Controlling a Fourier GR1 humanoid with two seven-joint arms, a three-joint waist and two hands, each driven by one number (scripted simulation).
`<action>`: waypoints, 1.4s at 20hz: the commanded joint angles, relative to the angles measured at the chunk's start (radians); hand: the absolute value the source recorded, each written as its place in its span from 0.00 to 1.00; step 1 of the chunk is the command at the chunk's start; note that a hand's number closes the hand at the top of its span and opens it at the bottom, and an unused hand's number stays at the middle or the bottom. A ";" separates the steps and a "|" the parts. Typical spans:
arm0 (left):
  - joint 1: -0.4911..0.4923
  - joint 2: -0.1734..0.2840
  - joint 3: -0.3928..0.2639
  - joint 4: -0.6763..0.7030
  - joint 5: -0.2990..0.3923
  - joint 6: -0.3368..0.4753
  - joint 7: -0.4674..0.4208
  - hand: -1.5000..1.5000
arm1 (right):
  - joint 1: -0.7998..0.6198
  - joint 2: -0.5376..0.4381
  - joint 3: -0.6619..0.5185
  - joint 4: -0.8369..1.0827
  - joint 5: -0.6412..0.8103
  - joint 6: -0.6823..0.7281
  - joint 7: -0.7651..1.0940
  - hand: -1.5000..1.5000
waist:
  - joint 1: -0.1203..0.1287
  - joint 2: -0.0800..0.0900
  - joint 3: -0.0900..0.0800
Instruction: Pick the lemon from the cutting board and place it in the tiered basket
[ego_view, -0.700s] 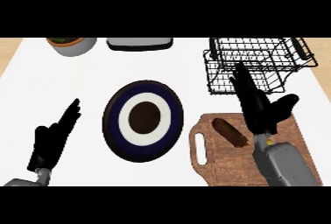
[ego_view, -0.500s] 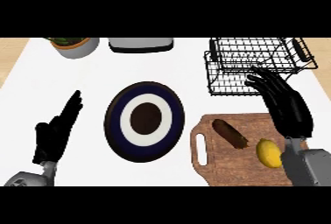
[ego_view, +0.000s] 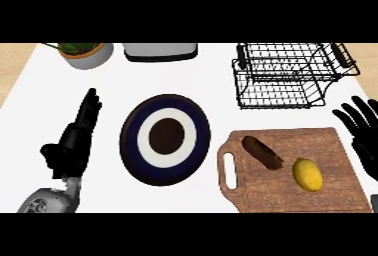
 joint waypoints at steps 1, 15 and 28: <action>0.001 -0.046 -0.034 -0.014 -0.035 0.042 -0.005 0.50 | 0.092 -0.103 -0.085 0.071 -0.180 0.365 -0.008 0.00 | 0.014 0.001 -0.003; -0.009 -0.059 -0.029 0.002 -0.046 0.047 0.001 0.50 | 0.179 -0.574 -0.423 -0.220 0.422 0.623 -0.099 0.00 | 0.000 -0.010 -0.009; -0.055 -0.119 -0.047 0.021 -0.108 0.045 0.021 0.50 | 0.302 -0.390 -0.326 -0.701 0.869 0.528 -0.001 0.00 | 0.043 0.001 -0.010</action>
